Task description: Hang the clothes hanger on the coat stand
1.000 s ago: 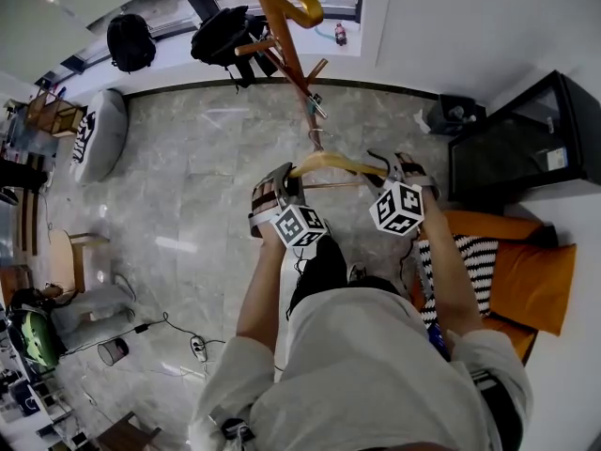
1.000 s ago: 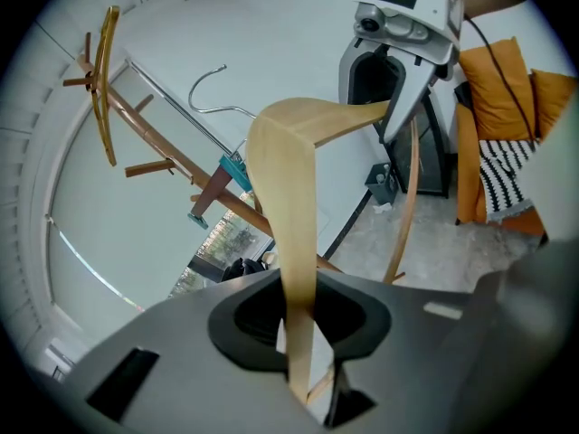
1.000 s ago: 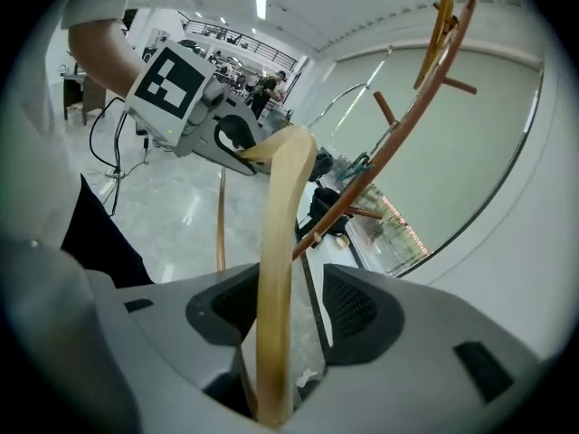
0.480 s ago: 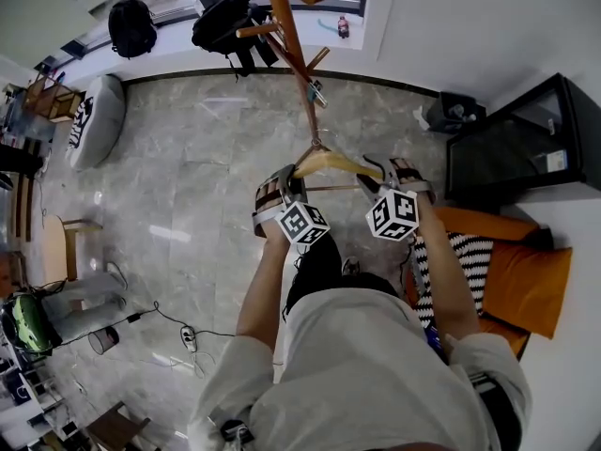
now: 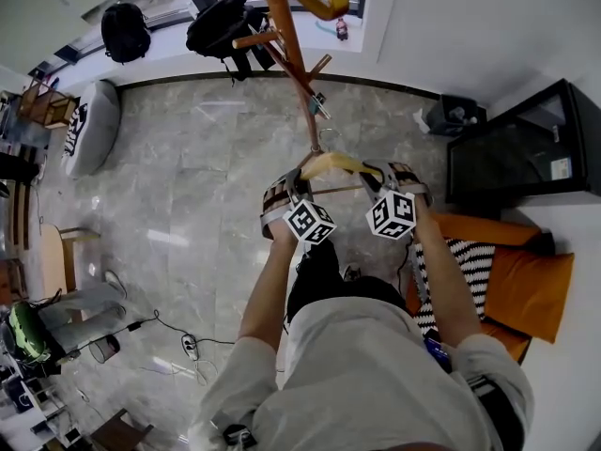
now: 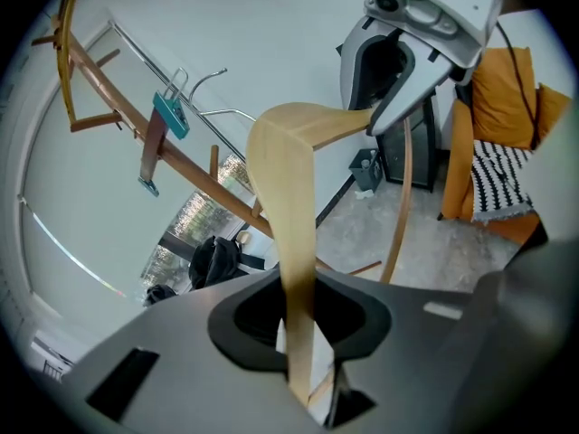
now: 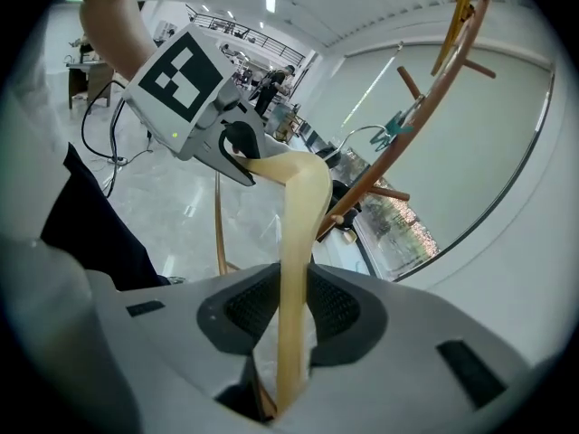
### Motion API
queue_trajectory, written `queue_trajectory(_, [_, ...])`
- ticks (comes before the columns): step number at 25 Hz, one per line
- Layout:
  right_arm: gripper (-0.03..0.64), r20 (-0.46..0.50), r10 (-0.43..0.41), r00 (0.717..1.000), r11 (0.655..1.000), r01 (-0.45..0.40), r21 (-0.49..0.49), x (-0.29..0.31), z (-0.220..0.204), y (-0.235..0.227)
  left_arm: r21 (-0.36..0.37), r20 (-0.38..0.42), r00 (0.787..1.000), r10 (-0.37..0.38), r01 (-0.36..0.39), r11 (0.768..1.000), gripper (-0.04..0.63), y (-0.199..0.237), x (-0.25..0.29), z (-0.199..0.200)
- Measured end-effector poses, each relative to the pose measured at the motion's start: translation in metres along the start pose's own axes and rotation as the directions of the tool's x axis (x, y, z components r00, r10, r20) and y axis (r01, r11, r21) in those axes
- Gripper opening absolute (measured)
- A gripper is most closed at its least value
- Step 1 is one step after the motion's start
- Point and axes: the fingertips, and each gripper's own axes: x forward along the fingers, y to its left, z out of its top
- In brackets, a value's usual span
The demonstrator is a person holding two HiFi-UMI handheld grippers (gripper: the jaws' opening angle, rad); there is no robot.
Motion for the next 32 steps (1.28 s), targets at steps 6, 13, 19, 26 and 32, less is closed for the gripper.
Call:
queue_trajectory(6, [0.084,-0.031,-0.007,0.999,1.000,0.008,0.024,0.040,-0.018,-0.010,0.012,-0.002,1.000,-0.009,0.009,1.000,0.075,0.002,0.039,-0.001])
queue_trajectory(13, [0.083,-0.086,-0.011,0.996,0.999,0.014,0.035,0.082,-0.042,-0.016,0.014,-0.017,0.999,-0.033,0.033,0.999,0.075,-0.004,0.083,-0.003])
queue_trajectory(19, [0.078,-0.107,-0.009,0.994,1.000,0.012,0.026,0.118,-0.051,-0.013,-0.027,-0.020,0.999,-0.046,0.045,0.999,0.075,-0.014,0.115,-0.019])
queue_trajectory(26, [0.078,-0.093,-0.042,0.995,0.999,0.043,0.009,0.152,-0.058,-0.009,-0.027,-0.016,1.000,-0.020,0.020,0.999,0.075,-0.016,0.142,-0.034])
queue_trajectory(32, [0.077,-0.074,-0.085,0.994,0.996,0.086,0.008,0.173,-0.062,-0.010,-0.008,-0.016,1.000,0.026,-0.026,1.000,0.075,-0.013,0.157,-0.039])
